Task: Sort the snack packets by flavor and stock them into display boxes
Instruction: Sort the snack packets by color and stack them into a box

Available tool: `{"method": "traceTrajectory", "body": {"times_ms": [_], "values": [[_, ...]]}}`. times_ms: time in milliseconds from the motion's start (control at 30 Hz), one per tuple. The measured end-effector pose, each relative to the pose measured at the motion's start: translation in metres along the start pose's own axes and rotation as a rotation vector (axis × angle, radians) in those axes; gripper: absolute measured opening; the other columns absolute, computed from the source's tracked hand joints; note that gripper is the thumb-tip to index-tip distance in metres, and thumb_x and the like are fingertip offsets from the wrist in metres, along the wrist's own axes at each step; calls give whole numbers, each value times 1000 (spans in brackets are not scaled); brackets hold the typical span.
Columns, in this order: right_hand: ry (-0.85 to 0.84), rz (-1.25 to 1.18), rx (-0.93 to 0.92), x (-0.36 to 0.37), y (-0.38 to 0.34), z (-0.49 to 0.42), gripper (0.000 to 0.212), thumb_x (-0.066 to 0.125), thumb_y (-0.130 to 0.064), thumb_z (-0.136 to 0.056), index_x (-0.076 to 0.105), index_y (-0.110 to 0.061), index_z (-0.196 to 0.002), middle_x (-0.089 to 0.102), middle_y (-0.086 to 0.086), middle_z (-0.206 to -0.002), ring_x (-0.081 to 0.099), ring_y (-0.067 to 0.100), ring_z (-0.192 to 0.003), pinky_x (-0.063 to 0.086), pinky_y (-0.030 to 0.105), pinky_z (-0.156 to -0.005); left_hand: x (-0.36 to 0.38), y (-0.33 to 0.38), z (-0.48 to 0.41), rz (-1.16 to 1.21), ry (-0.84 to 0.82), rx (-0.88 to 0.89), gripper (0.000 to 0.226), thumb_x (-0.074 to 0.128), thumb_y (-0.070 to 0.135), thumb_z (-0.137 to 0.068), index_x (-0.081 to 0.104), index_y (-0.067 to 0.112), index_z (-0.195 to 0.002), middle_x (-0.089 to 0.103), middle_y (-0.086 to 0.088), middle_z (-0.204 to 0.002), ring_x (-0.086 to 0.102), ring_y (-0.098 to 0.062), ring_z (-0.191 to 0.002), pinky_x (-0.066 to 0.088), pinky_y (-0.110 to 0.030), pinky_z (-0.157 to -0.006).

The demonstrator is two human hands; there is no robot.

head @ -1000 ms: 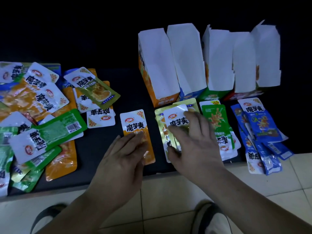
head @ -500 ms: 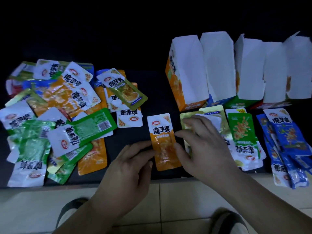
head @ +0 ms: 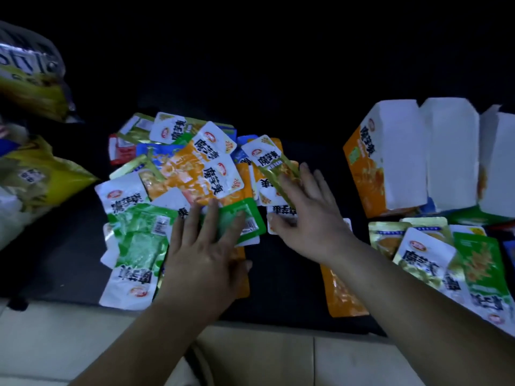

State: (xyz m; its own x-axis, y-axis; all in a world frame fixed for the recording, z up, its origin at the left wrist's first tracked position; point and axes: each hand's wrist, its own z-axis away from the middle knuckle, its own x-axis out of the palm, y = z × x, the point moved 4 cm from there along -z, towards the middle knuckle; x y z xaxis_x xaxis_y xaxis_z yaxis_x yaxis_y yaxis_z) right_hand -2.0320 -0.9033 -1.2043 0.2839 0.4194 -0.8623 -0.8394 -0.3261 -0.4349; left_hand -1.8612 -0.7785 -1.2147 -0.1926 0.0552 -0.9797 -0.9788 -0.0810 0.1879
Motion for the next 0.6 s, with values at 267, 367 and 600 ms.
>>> {"method": "traceTrajectory", "body": {"times_ms": [267, 367, 600], "values": [[28, -65, -28, 12, 0, 18, 66, 53, -62, -96, 39, -34, -154, 20, -5, -166, 7, 23, -158, 27, 48, -123, 1, -18, 16, 154, 65, 45, 54, 51, 59, -93, 60, 37, -141, 44, -8, -160, 35, -37, -151, 30, -64, -118], [86, -66, -85, 18, 0, 38, 64, 50, -69, -92, 55, -30, -142, 36, -5, -154, 36, 20, -147, 52, 38, -100, -19, -25, 6, 298, 214, 61, 36, 55, 45, -95, 76, 25, -117, 57, -11, -148, 45, -36, -144, 37, -60, -114], [74, -119, -54, -4, 15, 28, 40, 58, -56, -94, 58, -42, -132, 46, -25, -122, 60, 3, -99, 49, 24, -75, 3, 3, -44, 94, 15, 7, 93, 39, 81, -87, 41, 20, -157, 18, -24, -169, 8, -47, -156, 19, -65, -123]]}}
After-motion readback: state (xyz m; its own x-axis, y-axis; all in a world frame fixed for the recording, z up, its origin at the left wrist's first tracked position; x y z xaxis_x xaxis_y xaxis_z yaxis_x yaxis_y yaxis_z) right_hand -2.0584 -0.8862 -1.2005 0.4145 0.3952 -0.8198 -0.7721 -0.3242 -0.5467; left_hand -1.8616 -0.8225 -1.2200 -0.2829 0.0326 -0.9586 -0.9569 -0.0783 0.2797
